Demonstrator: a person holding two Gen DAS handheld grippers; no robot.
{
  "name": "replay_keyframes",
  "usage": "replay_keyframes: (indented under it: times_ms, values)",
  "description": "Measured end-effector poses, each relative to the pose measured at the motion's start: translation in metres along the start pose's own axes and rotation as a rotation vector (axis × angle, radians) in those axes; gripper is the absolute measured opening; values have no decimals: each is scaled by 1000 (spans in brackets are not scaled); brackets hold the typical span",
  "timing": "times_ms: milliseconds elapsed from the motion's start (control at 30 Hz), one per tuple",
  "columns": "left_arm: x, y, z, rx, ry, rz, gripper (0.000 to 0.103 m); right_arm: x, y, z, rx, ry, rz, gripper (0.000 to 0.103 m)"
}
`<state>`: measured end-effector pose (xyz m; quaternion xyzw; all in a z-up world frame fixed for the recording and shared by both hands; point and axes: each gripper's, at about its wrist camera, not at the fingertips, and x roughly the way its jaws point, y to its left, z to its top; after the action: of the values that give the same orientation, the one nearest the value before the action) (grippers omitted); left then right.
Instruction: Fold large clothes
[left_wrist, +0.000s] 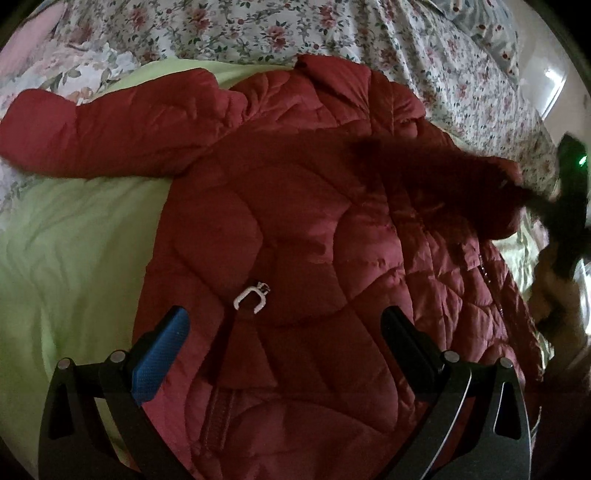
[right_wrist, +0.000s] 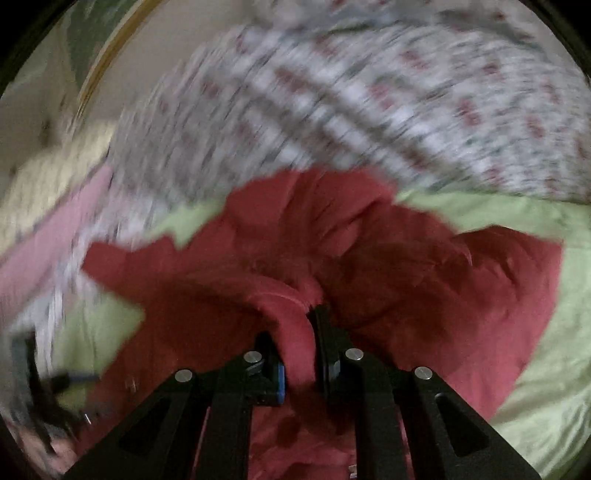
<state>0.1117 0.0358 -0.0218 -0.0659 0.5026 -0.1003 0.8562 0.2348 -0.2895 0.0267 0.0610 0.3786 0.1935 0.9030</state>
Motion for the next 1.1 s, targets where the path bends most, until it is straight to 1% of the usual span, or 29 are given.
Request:
replay_keyframes:
  times_ms: [100, 167, 267, 333, 433, 500, 600, 633, 667, 700, 767, 800, 833, 867, 933, 1033, 1100]
  values:
    - [3, 11, 7, -21, 2, -38, 103, 35, 28, -17, -99, 116, 32, 13]
    - [6, 16, 14, -40, 9, -68, 103, 56, 41, -29, -152, 189, 61, 16]
    - [16, 25, 33, -78, 25, -136, 103, 72, 54, -43, -227, 255, 72, 18]
    - [25, 29, 51, -100, 28, -172, 103, 77, 59, -47, -267, 268, 63, 18]
    - [43, 28, 79, -109, 36, -184, 103, 77, 62, -45, -270, 258, 86, 18]
    - [58, 21, 96, -105, 49, -215, 103, 76, 60, -40, -264, 253, 97, 19]
    - [86, 6, 118, -81, 88, -241, 102, 78, 59, -40, -262, 249, 99, 19]
    - [93, 3, 122, -75, 102, -256, 95, 76, 58, -40, -260, 246, 101, 19]
    - [99, 0, 125, -73, 119, -265, 83, 76, 57, -40, -256, 246, 103, 19]
    - [108, -4, 129, -72, 142, -278, 75, 75, 56, -40, -252, 246, 105, 19]
    - [116, -7, 134, -64, 158, -312, 29, 73, 55, -40, -243, 248, 109, 21]
    - [118, -9, 136, -63, 161, -324, 28, 72, 55, -39, -238, 250, 109, 24]
    - [117, -9, 137, -64, 150, -327, 22, 70, 54, -40, -228, 254, 124, 34]
    - [114, -7, 137, -61, 139, -331, 16, 69, 55, -39, -219, 257, 137, 46]
    - [104, -6, 135, -40, 106, -320, 14, 62, 56, -41, -208, 257, 174, 57]
    - [85, 1, 132, 0, 33, -243, 13, 47, 55, -46, -211, 240, 163, 58]
    - [72, 8, 130, 15, -25, -185, 12, 36, 46, -45, -176, 223, 145, 58]
